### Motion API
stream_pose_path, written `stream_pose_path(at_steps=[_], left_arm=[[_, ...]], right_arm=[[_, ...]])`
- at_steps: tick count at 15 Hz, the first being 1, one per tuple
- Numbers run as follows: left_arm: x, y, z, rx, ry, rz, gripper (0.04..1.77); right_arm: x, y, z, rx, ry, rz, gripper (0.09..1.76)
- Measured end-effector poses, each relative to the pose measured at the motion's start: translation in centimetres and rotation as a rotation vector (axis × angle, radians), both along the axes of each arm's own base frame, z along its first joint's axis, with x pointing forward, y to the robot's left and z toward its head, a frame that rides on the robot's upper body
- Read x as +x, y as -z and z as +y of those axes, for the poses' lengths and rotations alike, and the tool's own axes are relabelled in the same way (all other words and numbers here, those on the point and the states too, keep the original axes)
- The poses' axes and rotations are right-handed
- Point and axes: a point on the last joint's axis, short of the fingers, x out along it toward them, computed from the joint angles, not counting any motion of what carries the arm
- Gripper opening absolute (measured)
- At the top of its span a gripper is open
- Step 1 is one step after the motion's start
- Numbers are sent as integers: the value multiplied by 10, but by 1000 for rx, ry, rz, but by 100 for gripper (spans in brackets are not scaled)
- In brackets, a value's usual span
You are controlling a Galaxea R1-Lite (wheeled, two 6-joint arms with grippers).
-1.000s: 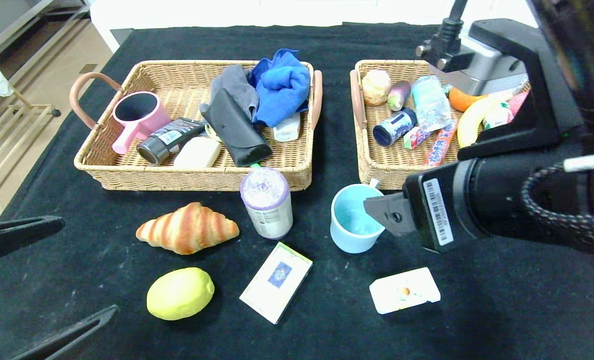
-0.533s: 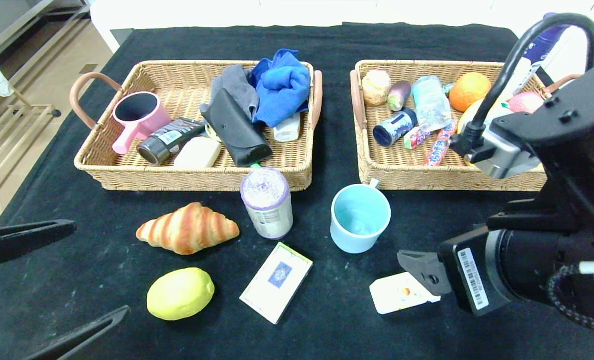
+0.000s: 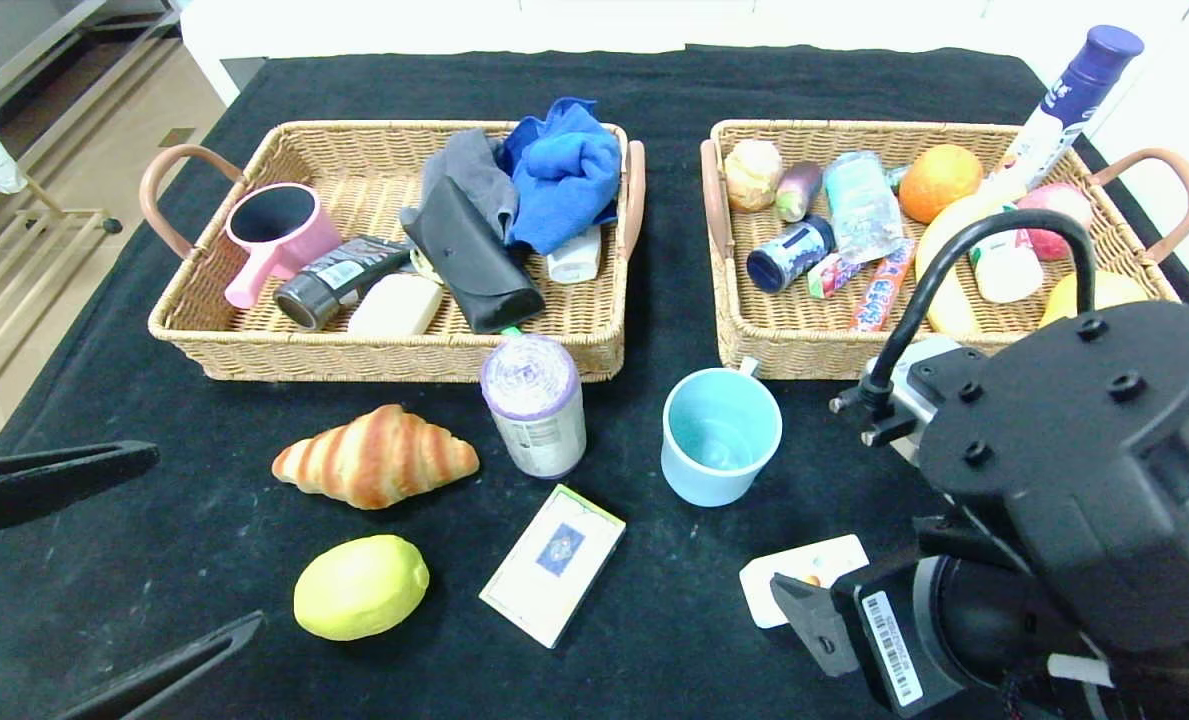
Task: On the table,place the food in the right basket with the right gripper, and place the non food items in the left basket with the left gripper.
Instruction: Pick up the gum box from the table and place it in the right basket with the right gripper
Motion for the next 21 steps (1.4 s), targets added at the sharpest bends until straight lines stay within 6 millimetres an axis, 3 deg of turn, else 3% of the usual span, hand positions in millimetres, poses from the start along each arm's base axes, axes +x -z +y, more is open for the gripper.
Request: stream_pose_path(at_steps=[4,8,13,21], left_arm=[[0,0,0,1,-4,-2,172],[0,0,0,2,-3,-2,172],[0,1,0,4,-1,2,172],[0,2,0,18,3,0,172]], right_arm=[[-1,12,-1,-40,-1,22,170],[0,20,7,27,9,-3,171],[2,43,12,-34,47,-44,171],[9,47,18,-22,64,-56,171]])
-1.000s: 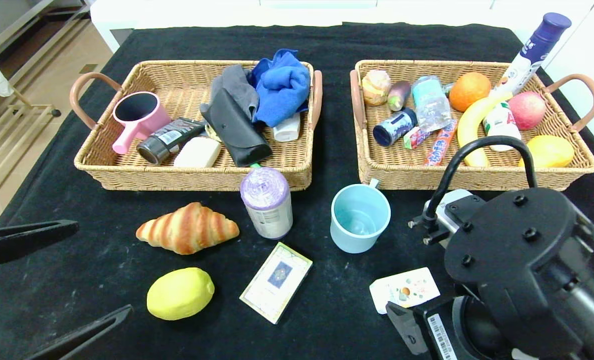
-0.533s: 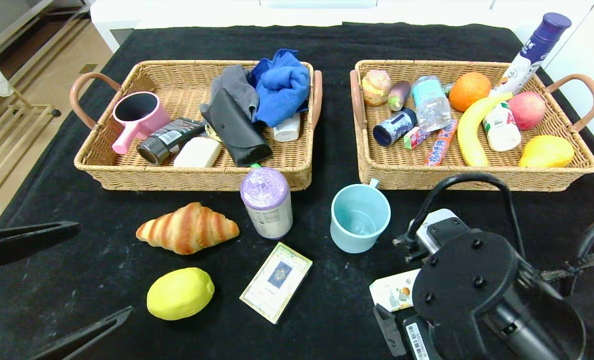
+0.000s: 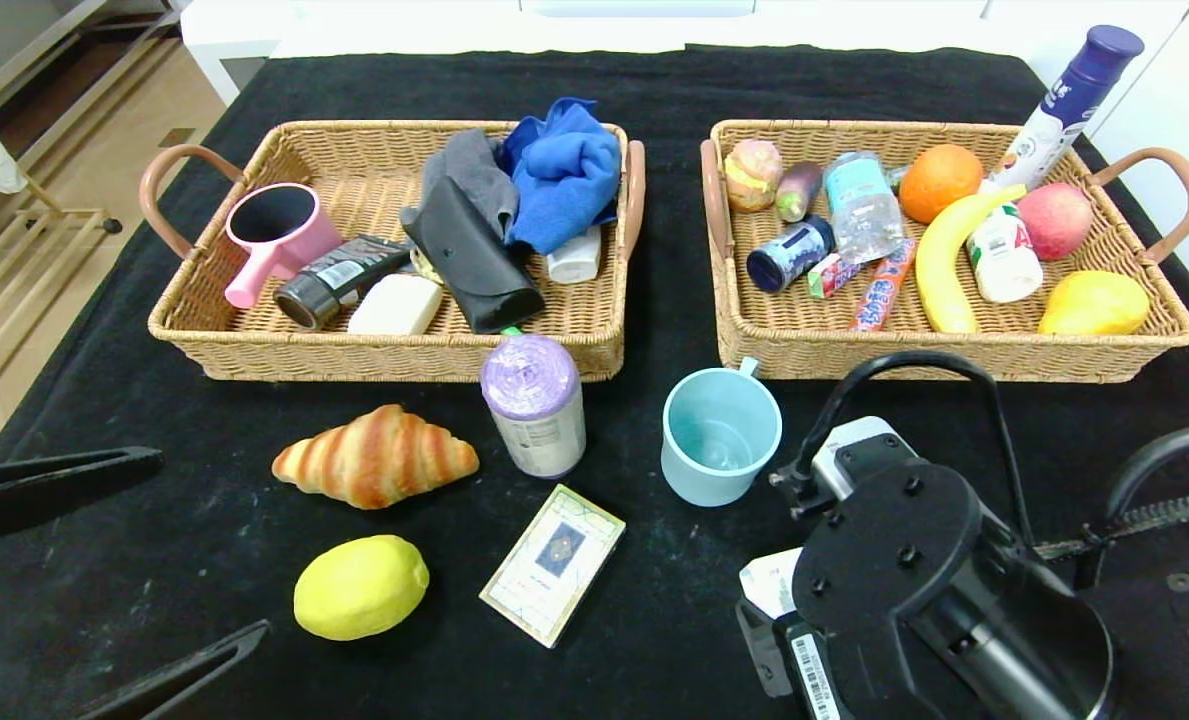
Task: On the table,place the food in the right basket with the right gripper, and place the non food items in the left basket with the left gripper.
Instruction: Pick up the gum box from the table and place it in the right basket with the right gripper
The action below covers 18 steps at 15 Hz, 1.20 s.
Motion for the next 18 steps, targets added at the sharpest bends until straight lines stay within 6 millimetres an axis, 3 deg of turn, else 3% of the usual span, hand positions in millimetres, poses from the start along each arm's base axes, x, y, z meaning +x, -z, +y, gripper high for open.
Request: stream_pose_path(at_steps=[18], left_arm=[[-2,0,0,-2,6,-7,172]], right_arm=[[9,7,1,-23,53,-17,171]])
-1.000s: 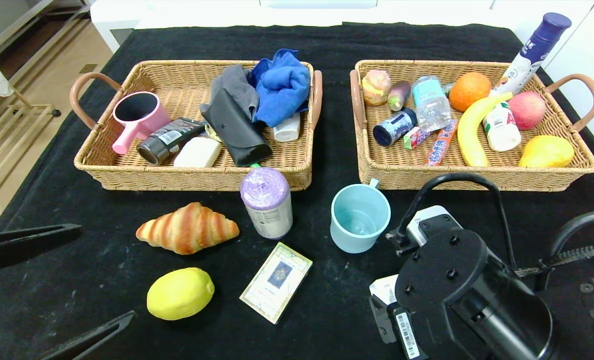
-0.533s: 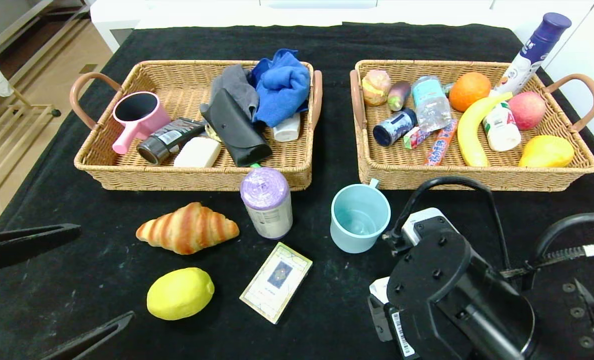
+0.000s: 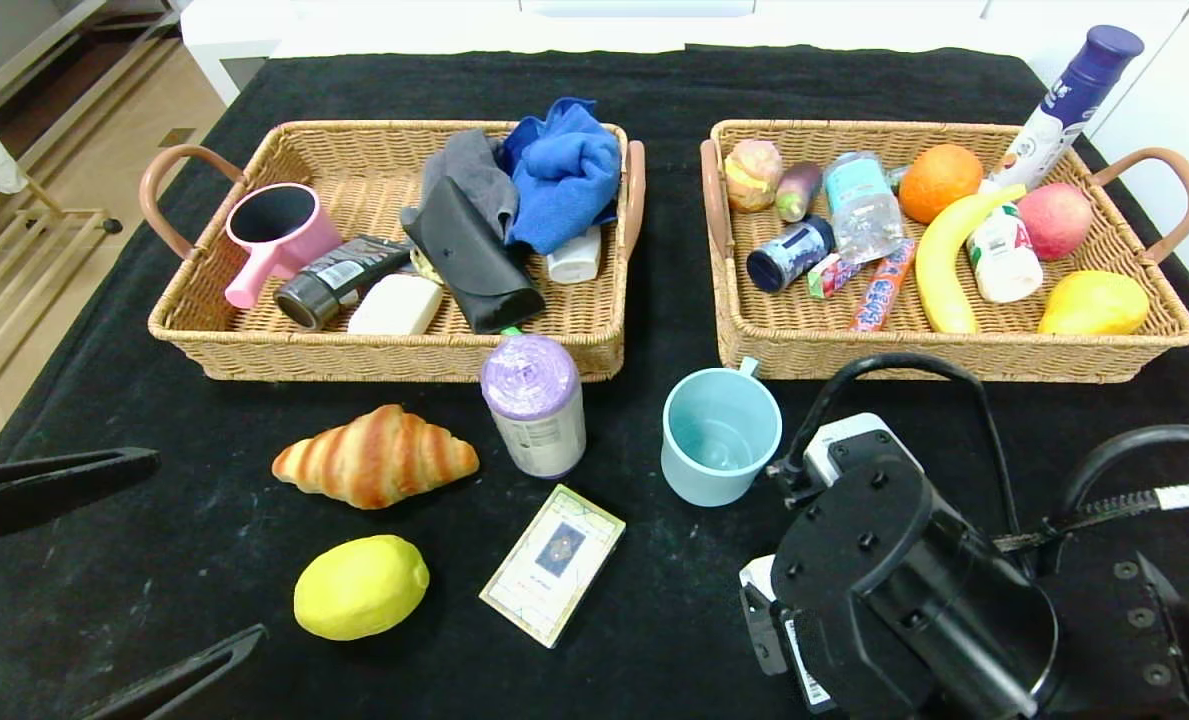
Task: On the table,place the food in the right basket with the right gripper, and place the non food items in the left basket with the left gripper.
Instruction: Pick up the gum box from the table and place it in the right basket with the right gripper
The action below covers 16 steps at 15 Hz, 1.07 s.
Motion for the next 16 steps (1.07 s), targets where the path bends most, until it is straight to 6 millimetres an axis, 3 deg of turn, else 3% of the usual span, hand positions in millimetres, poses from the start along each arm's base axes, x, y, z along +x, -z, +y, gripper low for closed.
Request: stream_pose_path(at_steps=[16], left_arm=[[-1,0,1,4,1,-9,172]], right_arm=[[8,12,4,-22,27,22,171]])
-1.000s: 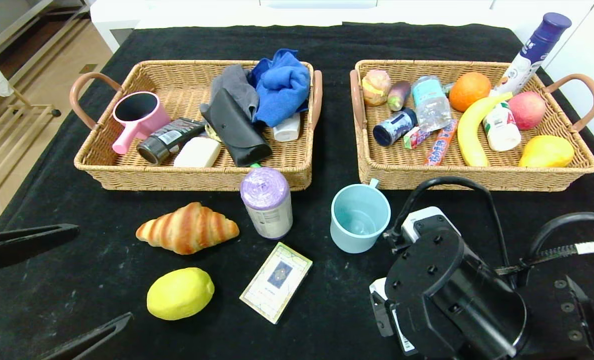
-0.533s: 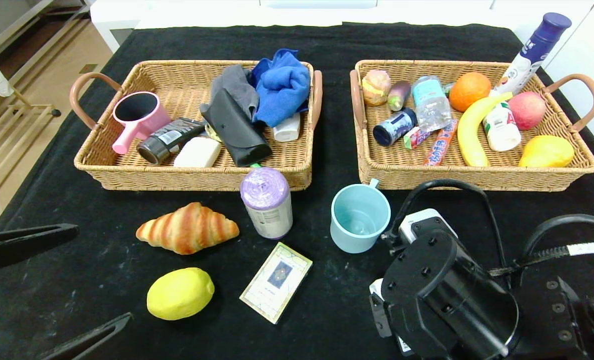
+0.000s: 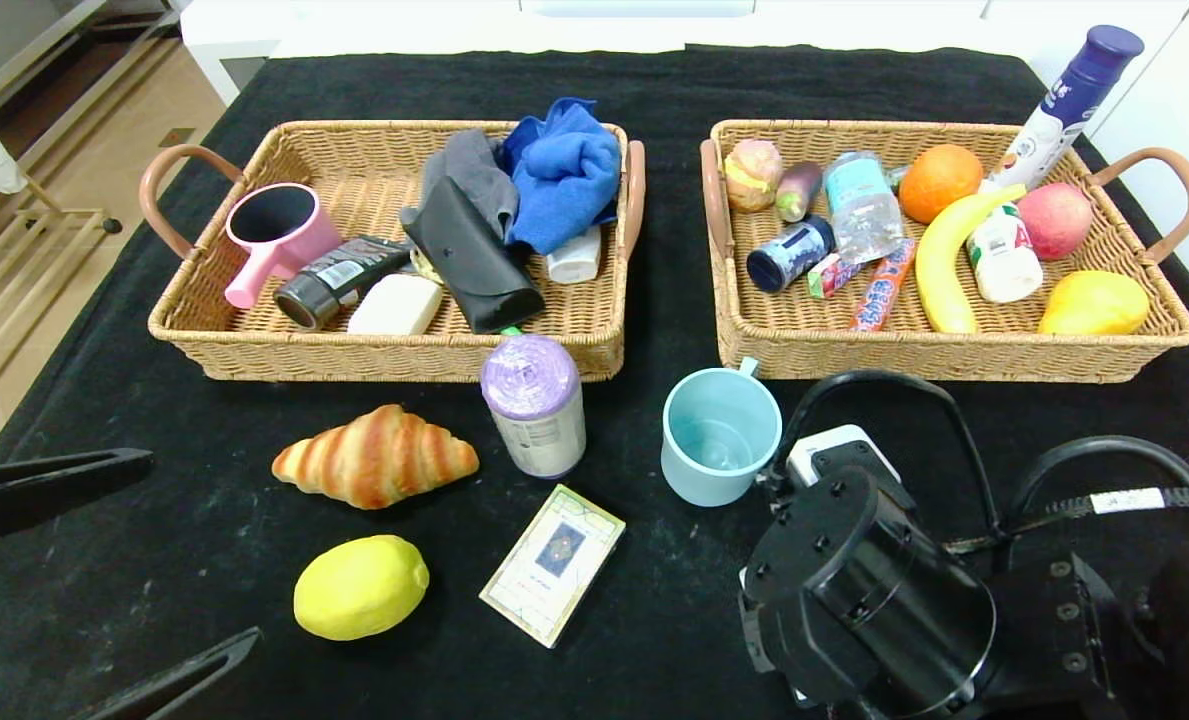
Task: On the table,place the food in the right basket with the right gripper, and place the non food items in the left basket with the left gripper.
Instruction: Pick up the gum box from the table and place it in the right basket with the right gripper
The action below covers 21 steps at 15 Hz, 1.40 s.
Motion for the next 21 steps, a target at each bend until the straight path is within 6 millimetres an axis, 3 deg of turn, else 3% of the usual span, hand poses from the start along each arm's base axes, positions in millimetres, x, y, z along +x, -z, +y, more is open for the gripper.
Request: stream_pose_path(at_steps=[18,20,21], left_arm=[[-1,-1,1,-1,-1,-7,172],[-1,0,1,0,0,-6,172],[-1,0,1,0,0,-5,172]], right_arm=[[8,5,2,-1,21,6,171],[8,6,2,-2,22,5,144],[8,6,2,-3,22,6,140]])
